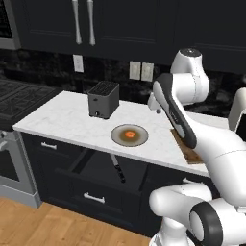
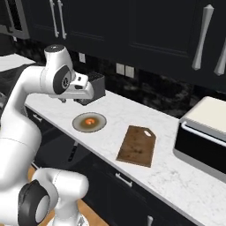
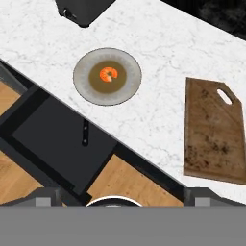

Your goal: Pick up the knife from the drawer and place it on the cutting board. Then place the meat from the plate to the cutting board.

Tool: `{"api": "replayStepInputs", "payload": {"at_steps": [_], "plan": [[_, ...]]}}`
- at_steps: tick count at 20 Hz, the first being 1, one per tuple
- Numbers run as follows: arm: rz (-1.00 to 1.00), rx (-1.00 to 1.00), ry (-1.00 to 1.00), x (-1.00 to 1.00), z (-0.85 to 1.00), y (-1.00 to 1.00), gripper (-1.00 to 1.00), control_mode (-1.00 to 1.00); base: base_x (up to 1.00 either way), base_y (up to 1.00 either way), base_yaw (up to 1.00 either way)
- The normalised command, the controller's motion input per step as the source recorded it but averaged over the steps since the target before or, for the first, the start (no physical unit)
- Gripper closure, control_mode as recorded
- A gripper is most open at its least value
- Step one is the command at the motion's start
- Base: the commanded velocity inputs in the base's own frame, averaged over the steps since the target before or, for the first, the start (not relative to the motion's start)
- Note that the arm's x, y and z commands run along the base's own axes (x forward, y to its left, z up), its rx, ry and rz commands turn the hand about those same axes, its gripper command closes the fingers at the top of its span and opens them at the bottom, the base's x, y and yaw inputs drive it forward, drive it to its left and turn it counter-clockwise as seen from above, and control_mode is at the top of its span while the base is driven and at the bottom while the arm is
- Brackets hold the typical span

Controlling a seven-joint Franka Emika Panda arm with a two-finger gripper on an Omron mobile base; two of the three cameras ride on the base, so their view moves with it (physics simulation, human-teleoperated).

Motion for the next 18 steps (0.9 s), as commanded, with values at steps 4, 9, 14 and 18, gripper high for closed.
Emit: {"api": "replayStepInputs", "payload": {"at_steps": [4, 9, 14, 18], "plan": [[0.0, 0.0, 0.0, 0.0, 0.0, 0.0, -1.0, 1.0, 0.18, -0.11, 0.16], [0.0, 0.0, 0.0, 0.0, 0.0, 0.0, -1.0, 1.0, 0.0, -0.05, 0.14], [0.02, 0.02, 0.0, 0.02, -0.01, -0.06, -1.0, -1.0, 0.05, -0.18, 0.1], [0.06, 0.1, 0.0, 0.01, -0.12, -0.17, -1.0, -1.0, 0.0, 0.0, 0.0]]}}
